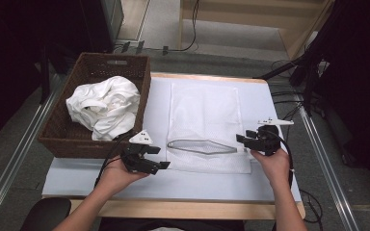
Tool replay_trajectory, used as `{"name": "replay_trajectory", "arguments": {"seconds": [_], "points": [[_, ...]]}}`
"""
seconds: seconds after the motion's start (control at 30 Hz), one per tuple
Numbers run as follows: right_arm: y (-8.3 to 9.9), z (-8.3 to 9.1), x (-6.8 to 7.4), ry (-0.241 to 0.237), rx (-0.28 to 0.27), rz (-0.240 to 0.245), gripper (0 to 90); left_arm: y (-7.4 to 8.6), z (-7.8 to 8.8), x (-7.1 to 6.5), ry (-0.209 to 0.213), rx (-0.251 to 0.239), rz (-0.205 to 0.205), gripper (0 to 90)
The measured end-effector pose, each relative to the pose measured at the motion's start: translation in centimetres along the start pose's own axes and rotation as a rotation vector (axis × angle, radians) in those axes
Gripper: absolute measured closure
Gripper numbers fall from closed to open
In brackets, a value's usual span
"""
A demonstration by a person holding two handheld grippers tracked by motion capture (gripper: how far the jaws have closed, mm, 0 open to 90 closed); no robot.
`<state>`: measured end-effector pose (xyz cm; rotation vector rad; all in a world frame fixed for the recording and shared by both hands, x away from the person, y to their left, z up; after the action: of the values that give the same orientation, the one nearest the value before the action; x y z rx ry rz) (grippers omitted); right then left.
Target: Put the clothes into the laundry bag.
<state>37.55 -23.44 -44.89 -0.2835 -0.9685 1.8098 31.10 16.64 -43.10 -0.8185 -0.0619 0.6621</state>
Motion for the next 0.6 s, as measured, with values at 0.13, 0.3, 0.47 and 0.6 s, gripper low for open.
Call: {"name": "replay_trajectory", "arguments": {"seconds": [0.13,0.3,0.47,0.6], "points": [[0.05,0.07,-0.02,0.003,0.008,-0.014,48.0,-0.03,-0.01,0.07,-0.004,0.008,0.004,32.0],[0.09,0.01,0.03,0.002,-0.003,-0.023,47.3,-0.02,-0.03,0.06,-0.001,0.012,0.01,31.4],[0.09,-0.16,0.14,0.005,0.006,-0.003,47.3,0.05,-0.02,0.03,0.001,0.021,0.013,31.3],[0.11,-0.23,0.07,0.01,0.013,0.008,46.2,0.04,-0.21,0.0,-0.01,0.044,0.038,32.3]]}}
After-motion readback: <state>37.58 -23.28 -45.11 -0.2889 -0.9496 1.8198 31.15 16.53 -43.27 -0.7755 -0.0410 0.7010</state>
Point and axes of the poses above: each handheld gripper's, and its own axes: z roughly backward along the jaws, y roughly out of its underside, x roughly to its left, the point moved 1 cm from there along -z, roughly forward along the jaws, and after that the axes turned 1 degree about -z, right-handed, at the moved point
